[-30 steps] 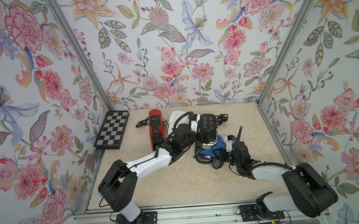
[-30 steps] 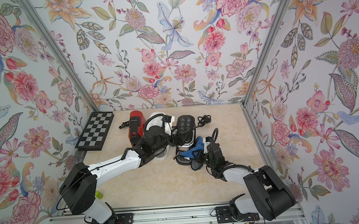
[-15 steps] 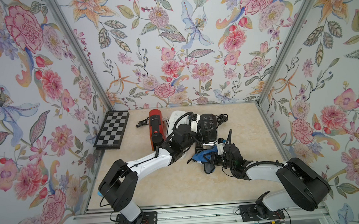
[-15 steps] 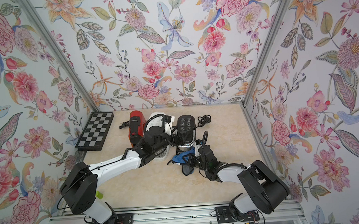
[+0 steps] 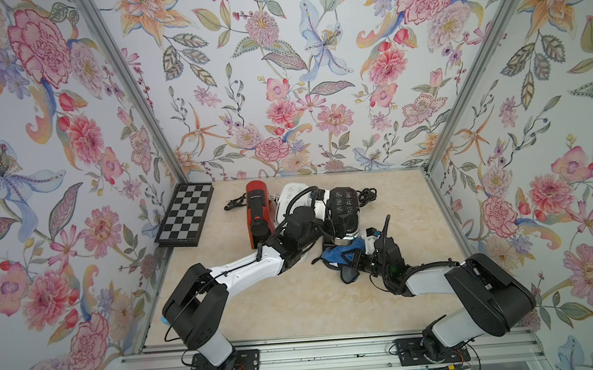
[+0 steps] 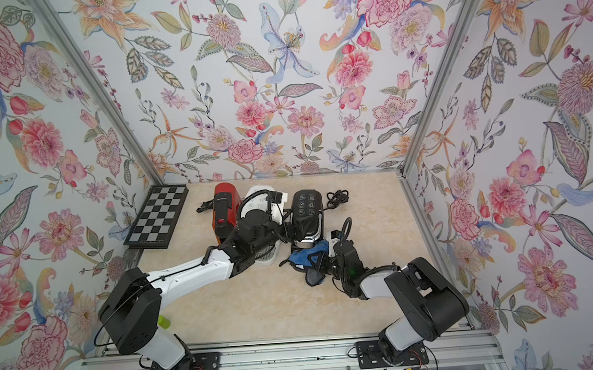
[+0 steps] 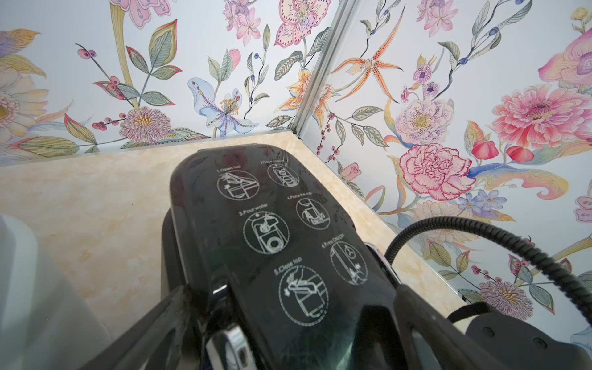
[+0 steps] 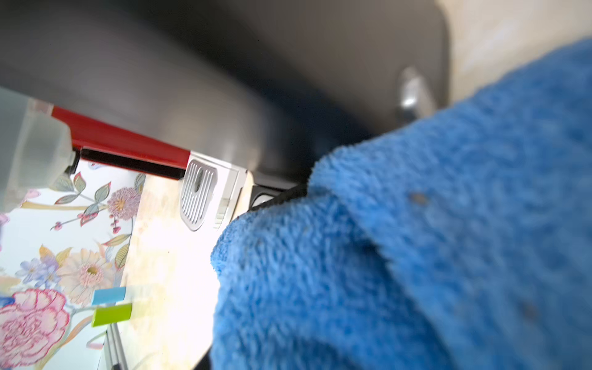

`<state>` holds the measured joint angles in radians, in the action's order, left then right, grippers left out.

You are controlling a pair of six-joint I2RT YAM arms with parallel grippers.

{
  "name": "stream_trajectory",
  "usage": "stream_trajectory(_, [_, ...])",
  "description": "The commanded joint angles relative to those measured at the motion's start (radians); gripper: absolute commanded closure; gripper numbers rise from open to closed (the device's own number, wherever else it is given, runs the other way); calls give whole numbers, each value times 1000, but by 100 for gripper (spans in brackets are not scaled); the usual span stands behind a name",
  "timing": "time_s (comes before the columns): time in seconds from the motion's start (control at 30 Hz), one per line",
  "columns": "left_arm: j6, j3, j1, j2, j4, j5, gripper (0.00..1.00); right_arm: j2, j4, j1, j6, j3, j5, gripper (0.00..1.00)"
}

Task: Wipe the surface of a coffee machine
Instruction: Wipe the dirt from the surface of the coffee machine.

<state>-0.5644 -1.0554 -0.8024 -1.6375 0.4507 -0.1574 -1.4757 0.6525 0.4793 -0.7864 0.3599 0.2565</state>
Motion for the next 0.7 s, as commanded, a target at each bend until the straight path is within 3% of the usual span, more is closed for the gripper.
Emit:
stream_trajectory(0.0, [7, 37, -17, -21, -64, -23, 1, 111, -142, -26, 39, -15, -83, 65])
stream_trajectory(0.3, [-8, 6, -18, -56, -46, -52, 1, 192, -21, -15, 64, 24, 93, 63])
stream_trajectory(0.67, [-13, 15, -26, -47, -43, -46, 1, 355, -9, -114, 113, 42, 135, 64])
